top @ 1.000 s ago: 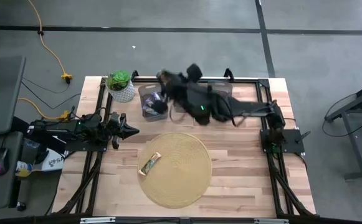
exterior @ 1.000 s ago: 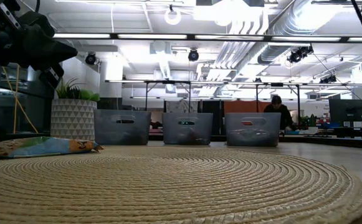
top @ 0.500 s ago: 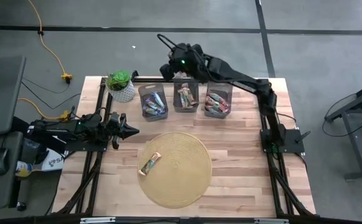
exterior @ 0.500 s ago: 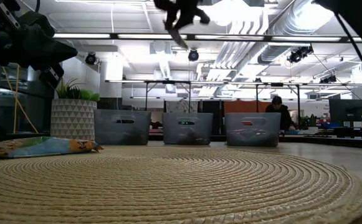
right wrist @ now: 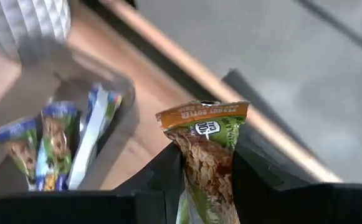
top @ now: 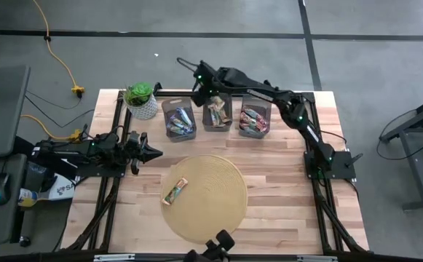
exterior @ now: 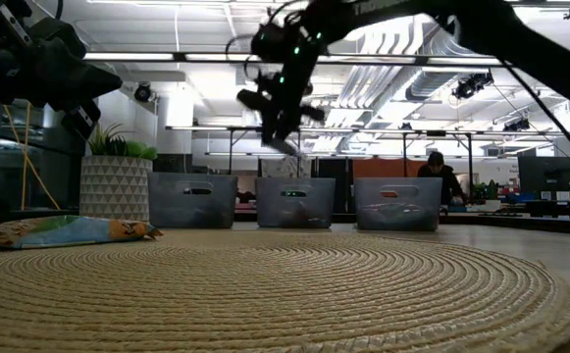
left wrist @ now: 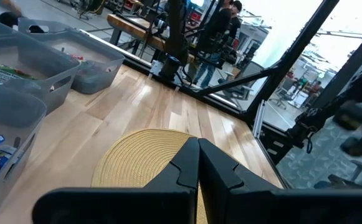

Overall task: Pick and place Granola Bars by type
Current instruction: Put the yellow granola bar into the center black bin

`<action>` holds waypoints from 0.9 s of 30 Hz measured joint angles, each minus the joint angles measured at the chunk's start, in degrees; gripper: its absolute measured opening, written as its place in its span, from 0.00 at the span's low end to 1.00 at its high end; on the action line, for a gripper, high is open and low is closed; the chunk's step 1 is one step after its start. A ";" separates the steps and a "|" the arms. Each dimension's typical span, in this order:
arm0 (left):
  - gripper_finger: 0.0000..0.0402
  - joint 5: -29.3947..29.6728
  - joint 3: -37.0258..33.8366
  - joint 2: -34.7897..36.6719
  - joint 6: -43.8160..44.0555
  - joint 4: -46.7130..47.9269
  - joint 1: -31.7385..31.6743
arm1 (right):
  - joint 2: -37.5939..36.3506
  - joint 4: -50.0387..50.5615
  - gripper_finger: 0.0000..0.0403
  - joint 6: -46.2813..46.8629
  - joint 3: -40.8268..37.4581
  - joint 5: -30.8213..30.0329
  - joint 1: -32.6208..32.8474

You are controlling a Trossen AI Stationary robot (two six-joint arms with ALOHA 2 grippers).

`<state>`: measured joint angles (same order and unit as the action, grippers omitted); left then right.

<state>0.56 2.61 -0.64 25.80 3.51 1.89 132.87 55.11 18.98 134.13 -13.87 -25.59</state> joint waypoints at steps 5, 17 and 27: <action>0.00 0.00 -0.01 -0.02 -0.02 0.00 0.00 | 4.32 1.46 0.26 2.41 -0.01 2.87 0.00; 0.00 0.00 -0.02 0.00 -0.01 0.00 0.00 | 6.79 7.59 0.26 4.87 -0.01 2.04 -0.21; 0.00 -0.03 -0.02 -0.01 0.00 0.00 0.00 | 6.70 10.43 0.26 5.14 -0.01 1.83 -0.43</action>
<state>0.52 2.59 -0.66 25.80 3.51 1.89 139.57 65.54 24.12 134.13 -12.04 -26.02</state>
